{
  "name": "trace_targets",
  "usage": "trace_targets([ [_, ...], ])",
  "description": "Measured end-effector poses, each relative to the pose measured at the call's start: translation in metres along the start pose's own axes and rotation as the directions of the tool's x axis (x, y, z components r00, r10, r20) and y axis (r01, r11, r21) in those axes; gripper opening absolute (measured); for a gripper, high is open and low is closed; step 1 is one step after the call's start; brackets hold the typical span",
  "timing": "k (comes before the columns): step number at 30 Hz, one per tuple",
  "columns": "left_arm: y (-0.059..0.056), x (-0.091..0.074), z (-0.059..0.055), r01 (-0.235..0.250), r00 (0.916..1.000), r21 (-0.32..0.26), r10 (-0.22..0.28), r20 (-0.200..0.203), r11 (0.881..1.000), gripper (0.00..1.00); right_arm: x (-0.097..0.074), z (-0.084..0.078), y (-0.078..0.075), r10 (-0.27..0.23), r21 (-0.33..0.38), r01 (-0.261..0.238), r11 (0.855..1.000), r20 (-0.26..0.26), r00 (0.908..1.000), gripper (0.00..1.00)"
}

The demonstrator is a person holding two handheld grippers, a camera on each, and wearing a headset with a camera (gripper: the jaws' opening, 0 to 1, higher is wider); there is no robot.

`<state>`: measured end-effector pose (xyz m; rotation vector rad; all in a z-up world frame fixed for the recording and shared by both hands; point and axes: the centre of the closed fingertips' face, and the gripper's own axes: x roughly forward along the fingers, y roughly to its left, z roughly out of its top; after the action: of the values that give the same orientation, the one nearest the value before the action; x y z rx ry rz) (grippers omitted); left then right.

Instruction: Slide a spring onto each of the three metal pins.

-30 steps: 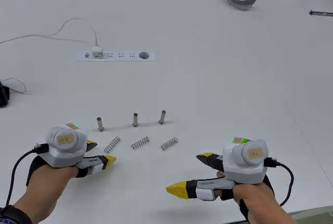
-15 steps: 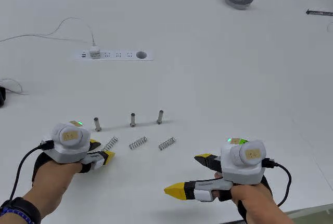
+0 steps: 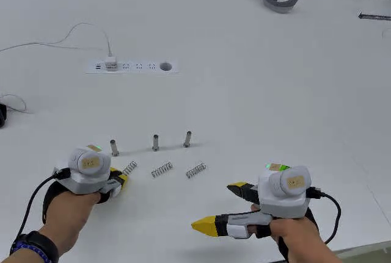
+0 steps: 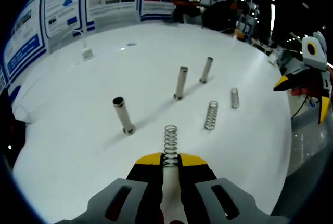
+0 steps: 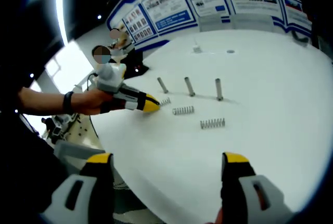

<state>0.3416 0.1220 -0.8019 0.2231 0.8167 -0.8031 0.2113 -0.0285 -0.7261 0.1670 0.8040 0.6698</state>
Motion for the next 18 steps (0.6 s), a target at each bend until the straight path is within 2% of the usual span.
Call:
trace_targets([
  [4, 0.000, -0.003, -0.004, -0.002, 1.0000, -0.043, 0.002, -0.009, 0.999, 0.11, -0.001, 0.002, 0.000, -0.002, -0.002, 0.002, 1.000, 0.005, 1.0000, 0.87],
  [6, 0.001, -0.005, -0.006, -0.007, 0.9998, -0.047, 0.007, -0.016, 0.999, 0.11, -0.002, 0.003, -0.001, -0.003, -0.002, 0.003, 1.000, 0.007, 1.0000, 0.87],
  [18, 0.003, -0.029, -0.018, -0.004, 1.0000, -0.113, 0.004, -0.002, 0.994, 0.10, -0.003, -0.001, 0.001, -0.001, -0.001, 0.001, 1.000, 0.004, 1.0000, 0.86],
])
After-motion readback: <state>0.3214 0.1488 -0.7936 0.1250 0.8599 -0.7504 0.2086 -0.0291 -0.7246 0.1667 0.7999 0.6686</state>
